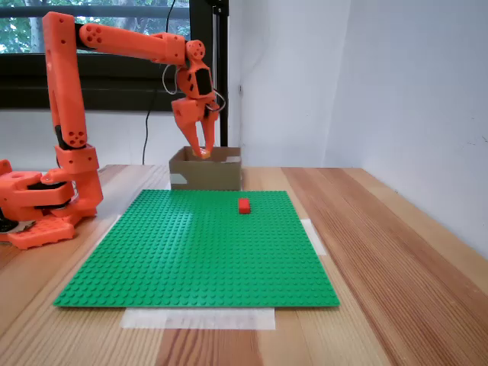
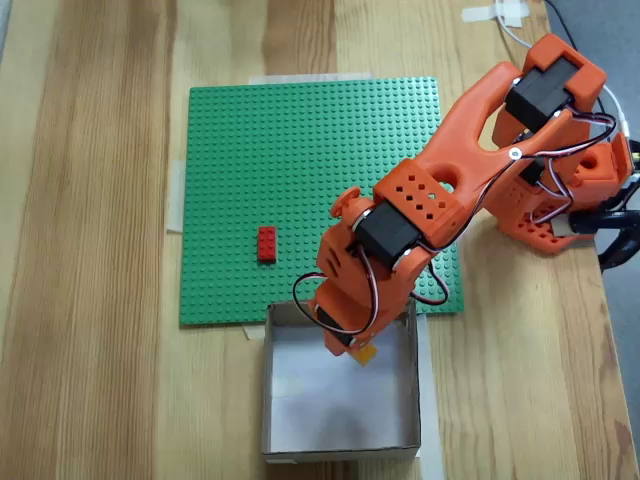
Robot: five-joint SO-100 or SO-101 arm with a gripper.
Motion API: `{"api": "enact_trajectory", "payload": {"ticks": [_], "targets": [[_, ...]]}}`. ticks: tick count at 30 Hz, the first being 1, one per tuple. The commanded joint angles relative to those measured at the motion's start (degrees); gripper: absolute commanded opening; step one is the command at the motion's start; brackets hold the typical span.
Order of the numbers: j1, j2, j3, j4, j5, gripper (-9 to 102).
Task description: Pick the yellow lego block and put it in the box.
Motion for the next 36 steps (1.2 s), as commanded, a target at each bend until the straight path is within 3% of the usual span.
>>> {"api": "enact_trajectory", "payload": {"ticks": [1, 22, 36], "targets": [[-0.7, -1.0, -3.2, 1.1, 0.0, 0], [-3.2, -8.9, -9.9, 4.0, 3.5, 0], [-5.1, -9.7, -9.7, -1.5, 4.7, 0]]}}
